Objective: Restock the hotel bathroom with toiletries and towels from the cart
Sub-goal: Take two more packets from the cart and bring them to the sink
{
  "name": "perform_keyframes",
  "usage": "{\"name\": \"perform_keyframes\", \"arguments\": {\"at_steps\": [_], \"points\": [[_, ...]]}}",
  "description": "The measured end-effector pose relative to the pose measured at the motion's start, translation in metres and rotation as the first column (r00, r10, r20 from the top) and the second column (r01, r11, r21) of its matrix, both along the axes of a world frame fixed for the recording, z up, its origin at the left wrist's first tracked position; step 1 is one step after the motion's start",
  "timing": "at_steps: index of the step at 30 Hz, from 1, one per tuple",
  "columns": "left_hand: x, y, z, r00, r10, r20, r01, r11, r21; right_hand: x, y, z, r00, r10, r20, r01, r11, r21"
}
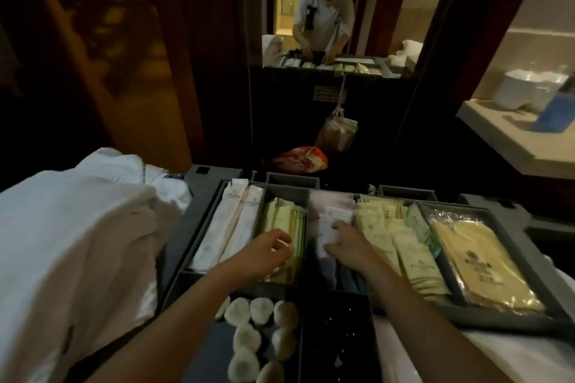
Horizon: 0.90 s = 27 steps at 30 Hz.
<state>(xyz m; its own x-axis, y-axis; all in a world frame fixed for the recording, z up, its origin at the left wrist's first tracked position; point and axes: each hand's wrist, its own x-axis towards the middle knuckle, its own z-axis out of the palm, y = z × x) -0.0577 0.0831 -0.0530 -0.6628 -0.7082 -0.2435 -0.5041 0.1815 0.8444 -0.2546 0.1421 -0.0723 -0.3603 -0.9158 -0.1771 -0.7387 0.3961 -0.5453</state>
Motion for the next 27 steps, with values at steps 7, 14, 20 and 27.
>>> {"name": "perform_keyframes", "arguments": {"at_steps": [7, 14, 20, 27], "points": [[-0.027, 0.014, -0.022, 0.976, 0.214, -0.047, -0.206, 0.968, 0.145, -0.003, -0.023, -0.026, 0.994, 0.083, 0.067, -0.081, 0.996, -0.033], [-0.032, 0.035, -0.034, 0.958, 0.275, -0.084, -0.28, 0.959, -0.053, -0.008, -0.016, -0.024, 0.962, 0.137, 0.236, -0.112, 0.987, -0.117], [-0.033, 0.039, -0.038, 0.951, 0.305, -0.046, -0.309, 0.941, -0.136, -0.023, 0.005, -0.012, 0.821, 0.2, 0.535, -0.055, 0.96, -0.274], [-0.052, 0.056, -0.022, 0.888, 0.294, -0.354, -0.291, 0.955, 0.063, -0.026, 0.005, 0.003, 0.728, 0.287, 0.623, -0.082, 0.938, -0.336]]}}
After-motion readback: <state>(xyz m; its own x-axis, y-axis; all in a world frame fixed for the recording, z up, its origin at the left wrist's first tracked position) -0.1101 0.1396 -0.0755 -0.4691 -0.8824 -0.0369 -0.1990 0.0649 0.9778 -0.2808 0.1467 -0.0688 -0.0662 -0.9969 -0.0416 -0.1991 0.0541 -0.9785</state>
